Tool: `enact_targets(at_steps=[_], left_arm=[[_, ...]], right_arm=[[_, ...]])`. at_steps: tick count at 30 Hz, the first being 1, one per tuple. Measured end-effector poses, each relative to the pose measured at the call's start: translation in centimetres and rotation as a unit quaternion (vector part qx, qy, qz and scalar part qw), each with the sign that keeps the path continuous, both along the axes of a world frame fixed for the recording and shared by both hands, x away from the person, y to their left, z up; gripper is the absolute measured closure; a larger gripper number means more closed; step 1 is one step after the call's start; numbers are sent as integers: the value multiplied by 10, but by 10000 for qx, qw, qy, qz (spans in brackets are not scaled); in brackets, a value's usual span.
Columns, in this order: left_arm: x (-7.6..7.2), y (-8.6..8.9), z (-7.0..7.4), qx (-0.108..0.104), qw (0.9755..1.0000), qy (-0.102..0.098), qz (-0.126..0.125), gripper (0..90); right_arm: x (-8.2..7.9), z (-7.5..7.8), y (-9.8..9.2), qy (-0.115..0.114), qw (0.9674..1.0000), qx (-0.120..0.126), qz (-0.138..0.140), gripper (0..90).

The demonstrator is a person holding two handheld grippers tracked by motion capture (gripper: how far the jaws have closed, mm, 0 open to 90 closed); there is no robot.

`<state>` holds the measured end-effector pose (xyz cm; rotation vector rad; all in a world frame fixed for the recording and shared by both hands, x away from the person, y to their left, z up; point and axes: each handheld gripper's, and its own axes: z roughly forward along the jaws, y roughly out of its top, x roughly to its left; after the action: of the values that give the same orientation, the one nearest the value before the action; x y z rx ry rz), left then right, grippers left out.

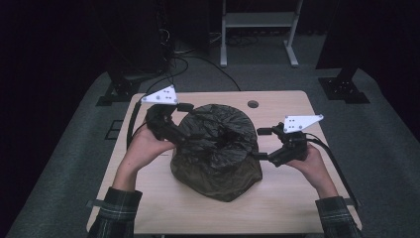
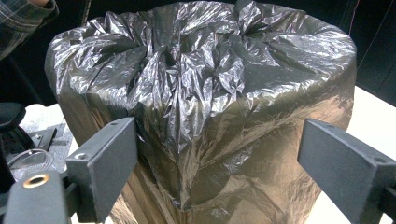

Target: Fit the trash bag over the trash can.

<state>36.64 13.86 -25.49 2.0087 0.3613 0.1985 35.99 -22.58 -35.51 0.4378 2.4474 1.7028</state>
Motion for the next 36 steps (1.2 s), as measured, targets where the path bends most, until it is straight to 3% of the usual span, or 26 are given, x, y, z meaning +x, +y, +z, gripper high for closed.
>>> enact_targets(at_steps=[6, 14, 18, 21, 28, 30, 31, 33, 35, 36], left_arm=[[13, -30, 2, 188, 9997, -13, -152, 0], [30, -65, -9, 551, 9981, 184, -191, 0], [39, -82, -16, 959, 9949, 262, -195, 0], [44, -90, -21, 1082, 9934, 338, -198, 0], [61, -108, -44, 1737, 9837, 462, -86, 0], [65, -111, -49, 1857, 9813, 512, -39, 0], [65, -111, -49, 1857, 9813, 512, -39, 0], [70, -114, -57, 2057, 9772, 534, 25, 0], [72, -115, -59, 2092, 9763, 555, 23, 0], [73, -118, -62, 2213, 9736, 563, 48, 0]], right_arm=[[1, 0, -1, 9, 10000, 14, -8, 108], [2, 1, -2, 20, 10000, 26, -22, 109], [3, 1, -3, 20, 10000, 9, -36, 109], [2, 2, -4, 3, 10000, 25, -32, 108], [3, 2, -3, 22, 10000, 2, -28, 109], [3, 1, -3, 15, 10000, -6, -22, 109], [3, 1, -3, 15, 10000, -6, -22, 109], [3, 1, -3, 19, 10000, -15, -25, 109], [3, 1, -3, 21, 10000, -13, -19, 108], [3, 1, -3, 19, 10000, -14, -18, 109]])
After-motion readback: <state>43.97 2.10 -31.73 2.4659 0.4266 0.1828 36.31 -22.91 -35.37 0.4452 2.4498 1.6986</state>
